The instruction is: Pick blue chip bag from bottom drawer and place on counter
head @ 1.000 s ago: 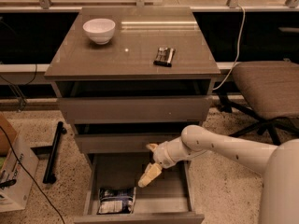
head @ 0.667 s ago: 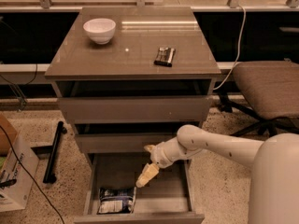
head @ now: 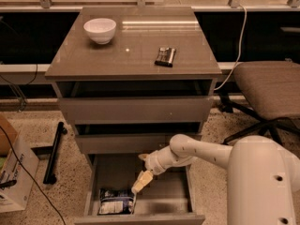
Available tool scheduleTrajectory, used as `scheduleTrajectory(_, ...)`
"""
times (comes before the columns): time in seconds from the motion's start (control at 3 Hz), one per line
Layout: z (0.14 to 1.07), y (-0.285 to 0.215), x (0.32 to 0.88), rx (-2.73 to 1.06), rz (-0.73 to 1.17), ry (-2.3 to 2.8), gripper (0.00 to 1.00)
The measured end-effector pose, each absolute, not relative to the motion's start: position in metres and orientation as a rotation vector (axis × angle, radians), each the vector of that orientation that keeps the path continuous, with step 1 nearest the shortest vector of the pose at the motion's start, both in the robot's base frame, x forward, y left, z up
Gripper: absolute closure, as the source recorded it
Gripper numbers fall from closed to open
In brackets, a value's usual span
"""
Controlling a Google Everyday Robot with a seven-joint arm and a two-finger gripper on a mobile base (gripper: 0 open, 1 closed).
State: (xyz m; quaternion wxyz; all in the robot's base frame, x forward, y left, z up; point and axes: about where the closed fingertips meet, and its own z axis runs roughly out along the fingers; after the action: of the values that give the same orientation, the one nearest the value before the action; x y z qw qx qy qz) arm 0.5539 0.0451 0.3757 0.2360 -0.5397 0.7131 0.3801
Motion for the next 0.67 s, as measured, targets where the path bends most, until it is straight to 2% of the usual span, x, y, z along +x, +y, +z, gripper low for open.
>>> scheduleTrajectory(0.33,0.3441,0.0579,0.5567,-1.483,1.134,1.944,0.0)
scheduleTrajectory(0.67,0.3445,0.0577,0.5573,-1.482,1.133,1.944,0.0)
